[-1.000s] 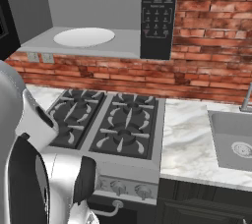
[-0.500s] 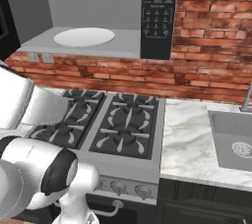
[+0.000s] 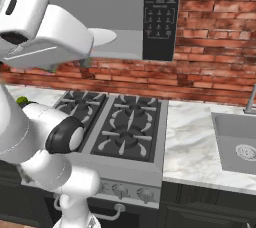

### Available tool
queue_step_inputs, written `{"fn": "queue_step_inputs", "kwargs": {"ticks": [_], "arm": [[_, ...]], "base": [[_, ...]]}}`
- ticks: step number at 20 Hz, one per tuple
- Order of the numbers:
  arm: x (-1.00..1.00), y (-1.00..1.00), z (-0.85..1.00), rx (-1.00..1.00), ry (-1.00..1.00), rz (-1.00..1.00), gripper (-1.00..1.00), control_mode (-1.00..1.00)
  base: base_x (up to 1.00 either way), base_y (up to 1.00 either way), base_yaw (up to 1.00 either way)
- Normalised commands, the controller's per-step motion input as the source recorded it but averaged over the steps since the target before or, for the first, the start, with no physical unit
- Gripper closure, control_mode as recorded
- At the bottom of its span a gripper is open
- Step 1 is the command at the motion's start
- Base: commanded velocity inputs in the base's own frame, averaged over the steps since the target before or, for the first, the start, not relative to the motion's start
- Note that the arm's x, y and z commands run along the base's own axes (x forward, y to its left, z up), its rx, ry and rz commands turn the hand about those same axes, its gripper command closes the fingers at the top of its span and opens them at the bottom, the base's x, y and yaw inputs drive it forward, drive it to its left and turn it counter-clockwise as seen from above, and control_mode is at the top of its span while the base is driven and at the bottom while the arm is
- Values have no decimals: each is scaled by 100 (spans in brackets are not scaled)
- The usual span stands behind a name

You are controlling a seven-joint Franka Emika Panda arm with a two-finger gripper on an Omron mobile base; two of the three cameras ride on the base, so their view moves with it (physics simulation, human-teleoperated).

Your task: Place the sponge inside the microwave to prepare for sanitizing.

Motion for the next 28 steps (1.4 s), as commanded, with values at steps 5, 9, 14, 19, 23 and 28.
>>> {"fn": "queue_step_inputs", "kwargs": {"ticks": [5, 9, 14, 19, 23, 28], "arm": [[22, -31, -1, -6, 16, -2, -100, -100], [22, 0, -4, 17, 7, 0, -100, -100], [-2, 8, 5, 2, 41, -2, -100, -100], [-24, 10, 5, 0, 64, 0, -100, -100], [-44, 3, 2, 0, 73, 0, -100, -100], [-76, 0, 6, 10, 26, 0, -100, -100]], "base": [[0, 0, 0], [0, 0, 0], [0, 0, 0], [0, 0, 0], [0, 0, 0], [0, 0, 0]]}}
